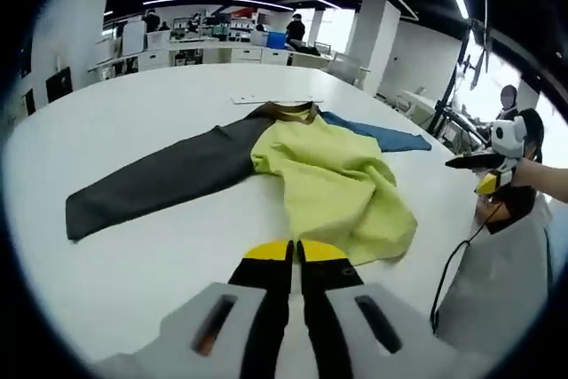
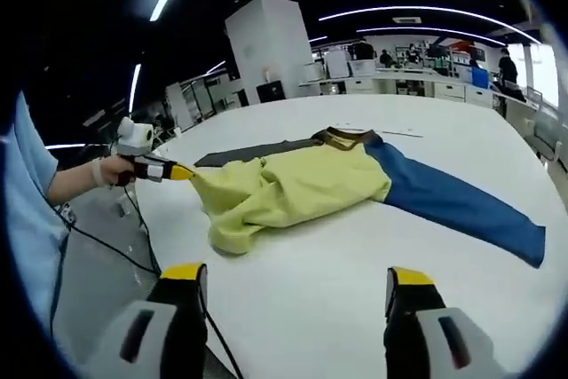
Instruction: Fold the garment on the visible template until the final outline fits inside the template.
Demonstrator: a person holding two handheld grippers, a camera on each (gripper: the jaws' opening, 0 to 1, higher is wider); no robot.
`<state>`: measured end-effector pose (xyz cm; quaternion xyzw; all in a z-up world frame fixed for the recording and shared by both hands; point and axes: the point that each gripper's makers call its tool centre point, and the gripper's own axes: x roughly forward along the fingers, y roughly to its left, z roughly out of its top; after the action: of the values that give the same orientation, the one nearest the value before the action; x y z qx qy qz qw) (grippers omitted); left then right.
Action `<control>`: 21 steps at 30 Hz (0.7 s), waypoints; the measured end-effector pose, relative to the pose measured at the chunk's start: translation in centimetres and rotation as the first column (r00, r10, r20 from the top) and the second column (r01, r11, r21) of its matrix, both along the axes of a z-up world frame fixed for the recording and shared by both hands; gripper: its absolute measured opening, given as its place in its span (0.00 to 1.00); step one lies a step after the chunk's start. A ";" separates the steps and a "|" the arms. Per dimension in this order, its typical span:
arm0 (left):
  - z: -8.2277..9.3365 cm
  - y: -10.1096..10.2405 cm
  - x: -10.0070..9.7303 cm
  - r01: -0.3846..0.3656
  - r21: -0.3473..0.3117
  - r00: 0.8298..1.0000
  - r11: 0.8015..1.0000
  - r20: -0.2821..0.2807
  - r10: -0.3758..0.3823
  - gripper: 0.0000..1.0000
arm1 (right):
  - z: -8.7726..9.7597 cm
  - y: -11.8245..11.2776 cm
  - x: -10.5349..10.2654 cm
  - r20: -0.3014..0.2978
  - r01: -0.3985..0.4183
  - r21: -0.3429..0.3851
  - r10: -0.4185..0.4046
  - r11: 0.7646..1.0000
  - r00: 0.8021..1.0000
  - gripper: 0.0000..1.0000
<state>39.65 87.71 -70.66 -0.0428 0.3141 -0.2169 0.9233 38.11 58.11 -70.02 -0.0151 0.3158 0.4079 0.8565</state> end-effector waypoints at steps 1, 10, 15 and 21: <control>-0.1 0.1 -0.4 -0.008 -0.005 1.000 1.000 -0.010 0.008 0.00 | -0.3 0.6 0.2 0.001 -0.020 -0.009 0.020 1.000 1.000 0.80; -0.4 1.3 -2.0 -0.077 -0.025 0.997 0.997 -0.017 0.077 0.00 | -2.3 4.5 3.0 -0.039 -0.052 -0.002 0.052 0.999 0.998 0.58; 0.2 1.4 -1.6 -0.097 -0.038 0.995 0.995 0.003 0.097 0.00 | -3.3 7.0 3.4 -0.119 -0.055 0.054 0.061 0.997 0.991 0.40; 0.4 1.4 -1.4 -0.112 -0.048 0.994 0.993 0.013 0.112 0.00 | -5.1 7.2 5.3 -0.202 0.093 0.057 -0.080 0.994 0.976 0.27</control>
<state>38.25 89.14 -70.26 -0.0805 0.2989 -0.1724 0.9351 43.45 65.32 -75.07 0.0681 0.3868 0.3799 0.8375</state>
